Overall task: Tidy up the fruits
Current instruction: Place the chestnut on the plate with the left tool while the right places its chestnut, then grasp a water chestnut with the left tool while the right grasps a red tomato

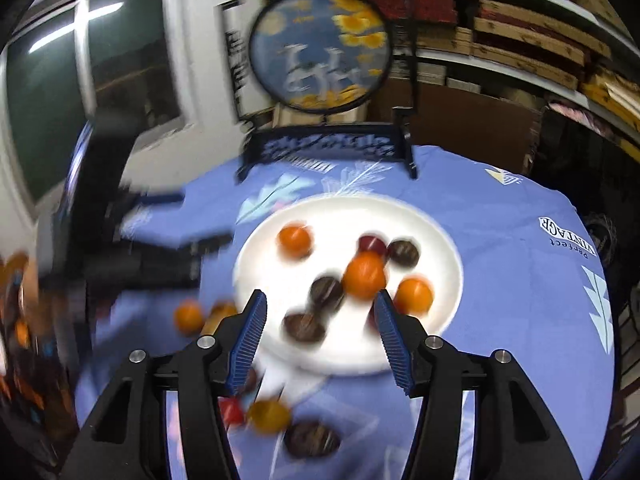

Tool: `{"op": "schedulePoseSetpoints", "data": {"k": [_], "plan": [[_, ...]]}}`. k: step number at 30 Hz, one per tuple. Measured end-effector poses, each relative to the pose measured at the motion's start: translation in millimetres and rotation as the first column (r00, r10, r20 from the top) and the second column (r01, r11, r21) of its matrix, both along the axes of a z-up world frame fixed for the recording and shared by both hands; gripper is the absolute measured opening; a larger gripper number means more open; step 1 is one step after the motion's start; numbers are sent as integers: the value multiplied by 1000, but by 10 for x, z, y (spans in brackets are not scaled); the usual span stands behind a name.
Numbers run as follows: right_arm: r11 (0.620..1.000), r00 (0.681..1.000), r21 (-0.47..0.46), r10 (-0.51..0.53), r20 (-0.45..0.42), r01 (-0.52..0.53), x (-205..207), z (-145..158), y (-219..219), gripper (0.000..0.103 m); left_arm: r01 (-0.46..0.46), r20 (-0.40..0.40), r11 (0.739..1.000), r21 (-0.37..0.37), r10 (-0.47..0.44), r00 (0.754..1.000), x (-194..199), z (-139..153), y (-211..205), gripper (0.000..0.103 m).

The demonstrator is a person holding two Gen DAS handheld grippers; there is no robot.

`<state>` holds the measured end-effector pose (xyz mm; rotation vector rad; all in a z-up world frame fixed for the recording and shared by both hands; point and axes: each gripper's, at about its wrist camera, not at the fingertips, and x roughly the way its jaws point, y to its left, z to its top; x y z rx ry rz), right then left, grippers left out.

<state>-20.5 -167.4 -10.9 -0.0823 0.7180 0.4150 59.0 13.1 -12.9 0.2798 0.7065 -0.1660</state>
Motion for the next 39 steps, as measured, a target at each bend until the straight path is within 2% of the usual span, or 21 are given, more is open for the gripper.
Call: {"op": "schedulePoseSetpoints", "data": {"k": [4,8,11,13,15,22,27,28,30,32,39], "plan": [[995,995,-46,86,-51,-89,-437,-276,209,56,-13,-19,1000,-2,13,1000,-234,-50,201,90],[987,980,-66,134,-145,-144,-570,-583,384,55,0,-38,1000,12,0,999,-416,-126,319,91],[985,968,-35,160,-195,-170,-519,-711,503,44,10,-58,1000,22,-8,998,-515,-196,367,91],[985,964,-35,160,-211,-172,-447,-763,566,33,30,-74,999,20,-29,997,-593,-252,392,91],[987,967,-63,130,-220,-148,-356,-813,593,32,68,-96,997,22,-66,993,-701,-310,387,91],[993,969,-37,100,-226,-112,-134,-833,579,32,199,-149,980,26,-193,970,-911,-536,155,91],[991,969,-34,121,-215,-131,-186,-799,561,26,232,-201,972,33,-221,954,-873,-713,-55,90],[991,969,-24,125,-212,-133,-215,-777,528,26,236,-208,971,29,-225,952,-866,-740,-81,88],[993,971,-9,116,-210,-120,-251,-741,449,26,242,-229,970,20,-231,945,-809,-783,-139,71],[995,972,15,102,-212,-101,-277,-720,364,26,239,-262,971,10,-228,938,-710,-839,-191,64],[997,972,46,74,-223,-65,-312,-743,199,26,240,-287,970,-49,-244,927,-524,-846,-276,64]]}}
